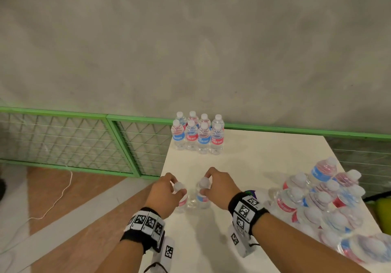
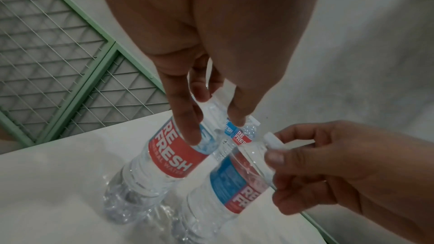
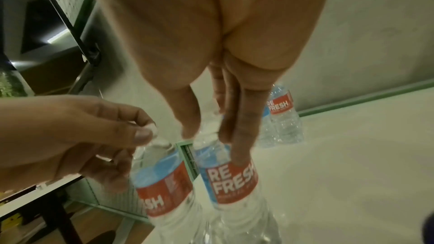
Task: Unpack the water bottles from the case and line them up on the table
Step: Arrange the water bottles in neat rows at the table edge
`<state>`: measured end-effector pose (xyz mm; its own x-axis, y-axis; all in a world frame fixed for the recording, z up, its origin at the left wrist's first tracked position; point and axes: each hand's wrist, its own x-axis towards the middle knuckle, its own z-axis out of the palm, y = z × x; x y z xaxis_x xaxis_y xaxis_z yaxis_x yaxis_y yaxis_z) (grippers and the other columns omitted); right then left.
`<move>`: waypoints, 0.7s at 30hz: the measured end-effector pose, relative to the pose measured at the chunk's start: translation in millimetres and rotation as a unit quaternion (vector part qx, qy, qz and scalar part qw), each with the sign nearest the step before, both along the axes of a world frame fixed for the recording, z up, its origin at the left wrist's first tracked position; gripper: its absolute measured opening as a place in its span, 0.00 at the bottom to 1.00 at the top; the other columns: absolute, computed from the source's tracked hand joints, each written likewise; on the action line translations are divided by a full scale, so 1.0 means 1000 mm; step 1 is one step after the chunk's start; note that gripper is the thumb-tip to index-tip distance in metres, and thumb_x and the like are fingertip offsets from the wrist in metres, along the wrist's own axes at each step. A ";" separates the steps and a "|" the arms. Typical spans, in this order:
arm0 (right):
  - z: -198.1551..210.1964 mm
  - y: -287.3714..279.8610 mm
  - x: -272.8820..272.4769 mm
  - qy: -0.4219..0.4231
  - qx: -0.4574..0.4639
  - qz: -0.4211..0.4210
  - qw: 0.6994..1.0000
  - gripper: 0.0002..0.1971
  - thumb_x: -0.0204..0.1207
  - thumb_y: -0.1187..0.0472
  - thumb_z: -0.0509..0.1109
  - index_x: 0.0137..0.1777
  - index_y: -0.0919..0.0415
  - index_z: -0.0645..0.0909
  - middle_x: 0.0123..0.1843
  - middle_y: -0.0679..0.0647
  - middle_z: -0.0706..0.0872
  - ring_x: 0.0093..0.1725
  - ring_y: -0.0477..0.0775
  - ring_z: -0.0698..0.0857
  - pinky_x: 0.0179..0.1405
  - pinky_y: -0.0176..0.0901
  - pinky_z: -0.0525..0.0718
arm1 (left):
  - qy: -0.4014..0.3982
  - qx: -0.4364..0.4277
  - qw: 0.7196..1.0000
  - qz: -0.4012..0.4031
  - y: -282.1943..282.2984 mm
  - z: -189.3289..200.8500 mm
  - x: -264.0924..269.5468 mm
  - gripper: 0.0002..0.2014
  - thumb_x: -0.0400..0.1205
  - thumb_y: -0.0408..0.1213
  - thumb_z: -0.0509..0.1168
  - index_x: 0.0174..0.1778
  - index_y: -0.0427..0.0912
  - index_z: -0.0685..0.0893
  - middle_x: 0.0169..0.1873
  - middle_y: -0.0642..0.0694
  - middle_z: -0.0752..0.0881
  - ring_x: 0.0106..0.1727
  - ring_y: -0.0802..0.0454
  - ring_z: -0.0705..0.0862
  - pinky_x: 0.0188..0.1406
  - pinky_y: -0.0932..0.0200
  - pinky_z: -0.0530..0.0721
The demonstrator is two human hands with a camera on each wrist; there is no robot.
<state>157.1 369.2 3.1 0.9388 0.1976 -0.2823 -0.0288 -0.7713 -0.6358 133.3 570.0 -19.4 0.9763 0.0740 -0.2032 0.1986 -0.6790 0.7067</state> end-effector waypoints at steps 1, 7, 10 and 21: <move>0.001 -0.002 0.003 -0.006 -0.038 0.027 0.999 0.22 0.70 0.57 0.75 0.62 0.53 0.72 0.51 0.54 0.83 0.44 0.54 0.82 0.36 0.37 0.78 | -0.008 0.006 1.000 -0.009 0.001 0.001 -0.001 0.16 0.70 0.45 0.76 0.47 0.54 0.76 0.37 0.48 0.79 0.34 0.50 0.86 0.39 0.50 0.89; 0.002 -0.013 0.006 -0.068 -0.091 0.193 0.975 0.39 0.66 0.73 0.67 0.72 0.35 0.69 0.72 0.45 0.67 0.62 0.56 0.79 0.59 0.46 0.81 | -0.039 0.060 0.994 -0.079 0.007 -0.002 -0.010 0.25 0.71 0.41 0.77 0.61 0.55 0.76 0.47 0.62 0.69 0.47 0.60 0.78 0.44 0.76 0.75; -0.007 -0.008 0.008 -0.064 -0.088 0.241 0.964 0.34 0.68 0.75 0.67 0.68 0.41 0.76 0.73 0.43 0.69 0.66 0.52 0.79 0.62 0.44 0.80 | -0.038 0.036 0.997 -0.062 0.010 -0.012 -0.010 0.27 0.71 0.38 0.77 0.61 0.61 0.74 0.50 0.61 0.70 0.48 0.58 0.79 0.40 0.79 0.74; -0.016 0.027 0.053 -0.077 -0.076 0.173 0.979 0.28 0.69 0.74 0.67 0.64 0.45 0.78 0.59 0.49 0.74 0.53 0.59 0.83 0.55 0.46 0.82 | -0.063 -0.011 0.998 -0.012 0.010 -0.024 0.042 0.28 0.72 0.29 0.76 0.64 0.56 0.78 0.54 0.54 0.76 0.49 0.55 0.79 0.51 0.65 0.75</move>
<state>210.1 395.9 -12.5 0.8565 0.4784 -0.1936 0.3383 -0.8037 -0.4896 175.0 580.1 -42.9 0.9956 0.0476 -0.0803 0.0916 -0.6661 0.7402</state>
